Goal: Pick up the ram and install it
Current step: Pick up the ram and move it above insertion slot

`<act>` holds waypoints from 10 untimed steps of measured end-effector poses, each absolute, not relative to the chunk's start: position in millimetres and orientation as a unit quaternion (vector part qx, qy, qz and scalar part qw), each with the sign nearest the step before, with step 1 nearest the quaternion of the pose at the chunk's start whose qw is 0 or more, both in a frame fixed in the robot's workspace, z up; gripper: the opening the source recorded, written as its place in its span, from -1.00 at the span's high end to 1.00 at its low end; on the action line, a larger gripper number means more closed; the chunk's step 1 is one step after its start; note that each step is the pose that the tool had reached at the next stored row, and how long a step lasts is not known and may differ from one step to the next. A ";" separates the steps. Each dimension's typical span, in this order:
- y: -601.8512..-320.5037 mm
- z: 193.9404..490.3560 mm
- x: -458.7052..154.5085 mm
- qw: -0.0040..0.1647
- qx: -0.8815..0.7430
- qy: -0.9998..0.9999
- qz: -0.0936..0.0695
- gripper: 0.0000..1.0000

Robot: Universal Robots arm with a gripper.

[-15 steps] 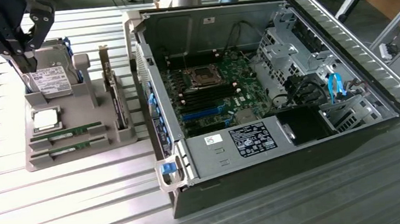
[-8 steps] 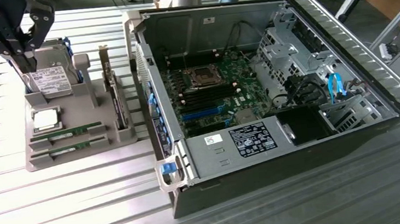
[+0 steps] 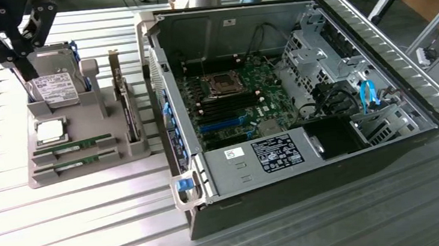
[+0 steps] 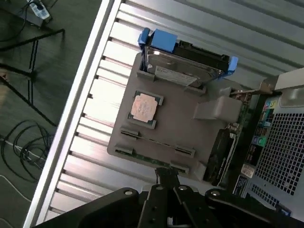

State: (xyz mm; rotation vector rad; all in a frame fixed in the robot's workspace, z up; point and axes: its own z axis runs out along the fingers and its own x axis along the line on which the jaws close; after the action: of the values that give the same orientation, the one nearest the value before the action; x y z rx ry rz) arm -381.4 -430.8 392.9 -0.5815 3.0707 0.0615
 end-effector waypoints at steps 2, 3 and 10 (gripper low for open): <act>-430.7 392.9 -381.4 0.007 -0.220 0.975 0.017 0.81; -430.7 392.9 -381.4 0.006 -0.239 0.971 0.015 0.81; -430.7 392.7 -381.4 0.000 -0.357 0.934 -0.002 0.81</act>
State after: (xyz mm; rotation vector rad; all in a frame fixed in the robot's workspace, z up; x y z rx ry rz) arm -381.4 -430.7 392.7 -1.1202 2.9345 -0.0071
